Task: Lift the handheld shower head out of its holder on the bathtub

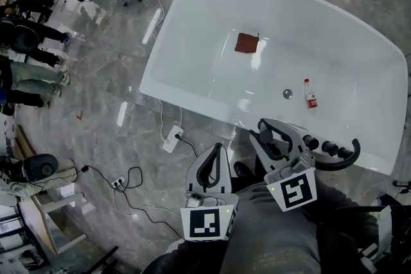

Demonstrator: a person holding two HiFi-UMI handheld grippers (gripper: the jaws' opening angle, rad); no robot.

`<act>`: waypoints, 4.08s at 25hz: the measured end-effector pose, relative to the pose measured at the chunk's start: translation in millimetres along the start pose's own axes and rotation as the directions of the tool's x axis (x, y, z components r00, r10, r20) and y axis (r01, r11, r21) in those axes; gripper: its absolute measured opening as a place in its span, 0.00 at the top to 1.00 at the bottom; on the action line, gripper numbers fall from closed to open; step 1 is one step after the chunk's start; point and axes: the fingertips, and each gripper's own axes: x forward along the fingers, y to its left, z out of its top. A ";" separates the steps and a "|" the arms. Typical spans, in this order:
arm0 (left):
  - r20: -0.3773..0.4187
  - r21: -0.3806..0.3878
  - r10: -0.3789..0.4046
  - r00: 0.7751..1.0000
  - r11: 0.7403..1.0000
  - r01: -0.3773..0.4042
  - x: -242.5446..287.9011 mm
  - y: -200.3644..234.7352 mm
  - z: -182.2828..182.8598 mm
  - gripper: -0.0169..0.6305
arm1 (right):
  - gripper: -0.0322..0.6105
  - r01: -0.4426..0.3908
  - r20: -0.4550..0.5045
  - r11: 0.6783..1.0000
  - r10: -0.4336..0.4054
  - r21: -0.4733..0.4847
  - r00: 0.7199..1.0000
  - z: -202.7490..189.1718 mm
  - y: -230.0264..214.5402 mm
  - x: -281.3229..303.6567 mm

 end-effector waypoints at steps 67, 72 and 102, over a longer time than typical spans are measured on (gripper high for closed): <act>0.254 0.093 -0.062 0.965 0.995 0.040 -108.8 -17.6 100.2 0.97 | 0.75 0.023 0.226 0.988 0.012 -0.150 0.974 157.6 48.9 -75.4; 0.263 0.098 -0.045 0.964 0.995 0.020 -111.8 -20.9 85.0 0.97 | 0.75 0.018 0.236 0.991 0.014 -0.133 0.972 145.0 53.1 -80.3; 0.374 0.168 -0.005 0.928 0.984 -0.062 -266.1 -111.9 66.3 0.97 | 0.75 0.063 0.434 0.991 -0.004 -0.121 0.901 179.7 129.3 -269.1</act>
